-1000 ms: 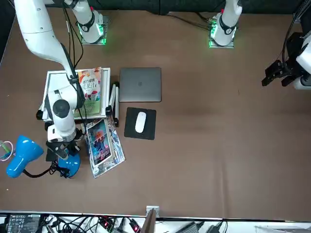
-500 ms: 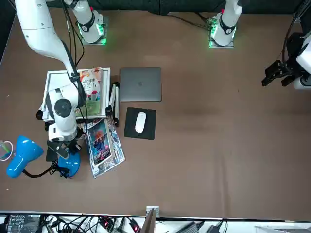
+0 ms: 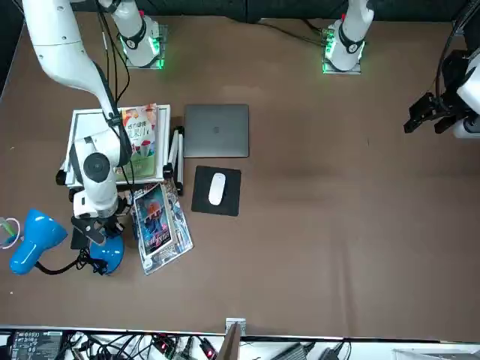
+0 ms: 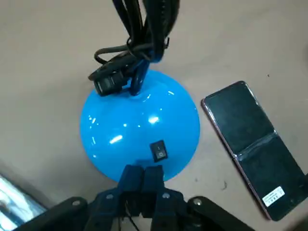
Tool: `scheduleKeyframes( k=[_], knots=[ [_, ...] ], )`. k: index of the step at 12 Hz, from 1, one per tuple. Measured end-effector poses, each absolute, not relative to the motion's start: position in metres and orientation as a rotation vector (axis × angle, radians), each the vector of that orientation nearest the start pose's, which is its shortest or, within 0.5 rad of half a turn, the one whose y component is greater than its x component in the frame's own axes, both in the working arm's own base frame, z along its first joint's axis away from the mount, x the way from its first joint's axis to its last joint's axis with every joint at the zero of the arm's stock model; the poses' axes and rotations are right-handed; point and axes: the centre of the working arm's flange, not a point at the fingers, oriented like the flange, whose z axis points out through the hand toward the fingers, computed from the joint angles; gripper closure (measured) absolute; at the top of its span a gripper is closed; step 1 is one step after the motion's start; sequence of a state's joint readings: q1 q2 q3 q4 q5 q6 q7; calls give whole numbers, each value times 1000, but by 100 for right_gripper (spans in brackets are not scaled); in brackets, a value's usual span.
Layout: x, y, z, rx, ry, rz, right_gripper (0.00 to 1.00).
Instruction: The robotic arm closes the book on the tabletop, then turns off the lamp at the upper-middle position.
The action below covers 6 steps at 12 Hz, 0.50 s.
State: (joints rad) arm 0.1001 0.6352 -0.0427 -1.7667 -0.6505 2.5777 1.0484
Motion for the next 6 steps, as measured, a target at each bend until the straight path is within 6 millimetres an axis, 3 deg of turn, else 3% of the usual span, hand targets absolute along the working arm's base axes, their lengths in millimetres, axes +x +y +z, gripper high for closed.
scheduleKeyframes(
  k=[6],
  knots=[
    [674, 45, 215, -3286, 730, -599, 99]
  ],
)
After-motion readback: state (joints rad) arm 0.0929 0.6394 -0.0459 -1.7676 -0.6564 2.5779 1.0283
